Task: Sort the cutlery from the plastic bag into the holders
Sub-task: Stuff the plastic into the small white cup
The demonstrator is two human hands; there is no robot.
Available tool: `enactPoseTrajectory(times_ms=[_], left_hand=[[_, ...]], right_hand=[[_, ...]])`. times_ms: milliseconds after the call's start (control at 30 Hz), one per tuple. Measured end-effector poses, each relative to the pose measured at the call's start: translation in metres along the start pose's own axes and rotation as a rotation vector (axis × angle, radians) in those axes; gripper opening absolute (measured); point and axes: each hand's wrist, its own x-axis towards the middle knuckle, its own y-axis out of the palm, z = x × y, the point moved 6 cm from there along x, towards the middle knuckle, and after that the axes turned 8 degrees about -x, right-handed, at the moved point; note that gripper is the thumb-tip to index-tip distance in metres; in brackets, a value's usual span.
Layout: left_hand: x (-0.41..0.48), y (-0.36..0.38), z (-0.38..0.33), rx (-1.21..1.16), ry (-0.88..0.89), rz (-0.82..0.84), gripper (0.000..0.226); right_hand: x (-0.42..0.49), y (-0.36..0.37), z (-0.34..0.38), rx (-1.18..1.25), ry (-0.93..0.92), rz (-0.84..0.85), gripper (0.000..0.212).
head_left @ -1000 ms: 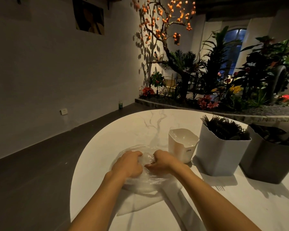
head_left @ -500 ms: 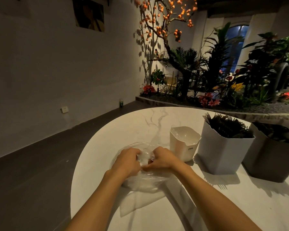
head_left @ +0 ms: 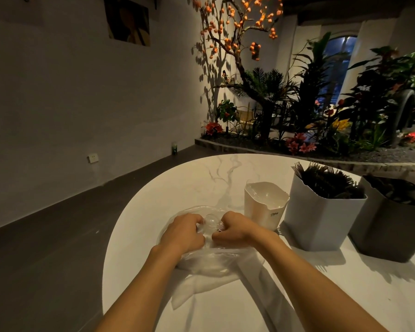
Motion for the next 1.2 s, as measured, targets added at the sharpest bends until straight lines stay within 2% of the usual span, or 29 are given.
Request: enactPoseTrajectory(times_ms=[367,533,633,700,800,867,967,1200], left_hand=[[-0.001,-0.001,-0.008,0.034,-0.027,-0.038,0.037],[0.000,-0.004,-0.008,0.046,-0.035,-0.044,0.036],[0.001,-0.006,-0.005,0.045,-0.072,-0.050,0.027],[0.003,-0.008,-0.002,0.043,-0.094,-0.066,0.022],[0.003,-0.012,-0.001,0.041,-0.104,-0.092,0.026],[0.001,-0.011,-0.002,0.057,-0.103,-0.100,0.024],[-0.005,-0.010,-0.009,0.124,-0.104,-0.107,0.020],[-0.016,-0.008,-0.016,0.208,-0.100,-0.086,0.030]], right_hand=[[-0.008,-0.009,-0.001,-0.029,-0.052,0.001,0.025],[-0.014,-0.016,-0.004,0.035,-0.084,-0.044,0.024],[-0.013,-0.015,-0.005,0.062,-0.125,-0.031,0.021],[-0.015,-0.016,-0.005,0.125,-0.166,-0.032,0.024],[-0.019,-0.019,-0.006,0.242,-0.204,-0.024,0.026],[-0.020,-0.019,-0.007,0.346,-0.225,-0.030,0.023],[-0.022,-0.021,-0.008,0.539,-0.224,-0.055,0.029],[-0.026,-0.027,-0.017,0.878,-0.220,-0.113,0.022]])
